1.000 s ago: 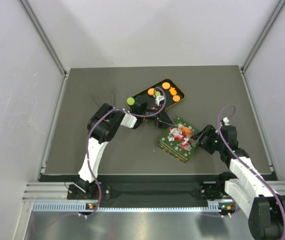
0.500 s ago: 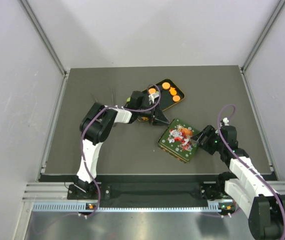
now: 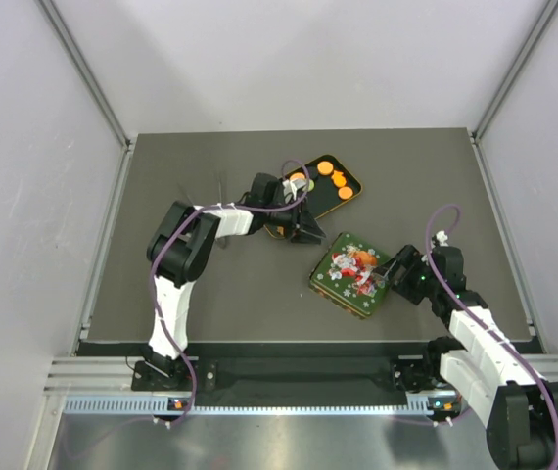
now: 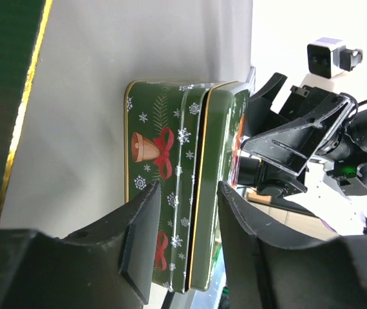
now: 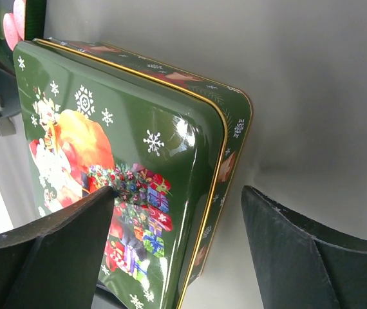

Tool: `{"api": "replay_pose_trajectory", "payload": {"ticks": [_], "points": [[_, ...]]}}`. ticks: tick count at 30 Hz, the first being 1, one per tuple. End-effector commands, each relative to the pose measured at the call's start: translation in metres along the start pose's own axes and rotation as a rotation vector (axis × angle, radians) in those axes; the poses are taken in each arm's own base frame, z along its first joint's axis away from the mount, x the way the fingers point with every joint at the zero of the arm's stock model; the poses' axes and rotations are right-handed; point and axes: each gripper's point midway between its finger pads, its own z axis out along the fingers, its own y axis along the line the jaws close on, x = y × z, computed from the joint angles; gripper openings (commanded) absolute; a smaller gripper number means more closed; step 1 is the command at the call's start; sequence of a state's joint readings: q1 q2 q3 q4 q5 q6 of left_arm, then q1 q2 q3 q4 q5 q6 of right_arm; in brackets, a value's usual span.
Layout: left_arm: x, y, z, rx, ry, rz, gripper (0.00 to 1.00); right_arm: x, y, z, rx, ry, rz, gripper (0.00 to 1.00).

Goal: Pack the cookies

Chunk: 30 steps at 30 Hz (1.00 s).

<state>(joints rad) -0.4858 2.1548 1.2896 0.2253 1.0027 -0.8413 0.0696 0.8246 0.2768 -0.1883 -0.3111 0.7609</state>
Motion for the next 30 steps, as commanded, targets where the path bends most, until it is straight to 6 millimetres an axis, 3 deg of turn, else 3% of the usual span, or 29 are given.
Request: {"api": "replay_pose_trajectory", "payload": {"ticks": [1,11,20,30], "points": [[-0.018,-0.028,-0.015,-0.004,-0.063,0.114,0.47,-0.017,0.019,-0.006,-0.035,-0.044,-0.047,0.81],[-0.010,-0.022,-0.024,-0.093,-0.076,0.184,0.51,-0.023,0.030,-0.011,-0.054,-0.043,-0.062,0.88],[0.011,-0.023,-0.012,-0.127,-0.045,0.232,0.51,-0.015,0.039,-0.015,-0.053,-0.025,-0.096,0.96],[0.030,-0.031,-0.005,-0.109,-0.034,0.253,0.52,-0.008,0.041,-0.013,-0.045,-0.010,-0.097,0.97]]}}
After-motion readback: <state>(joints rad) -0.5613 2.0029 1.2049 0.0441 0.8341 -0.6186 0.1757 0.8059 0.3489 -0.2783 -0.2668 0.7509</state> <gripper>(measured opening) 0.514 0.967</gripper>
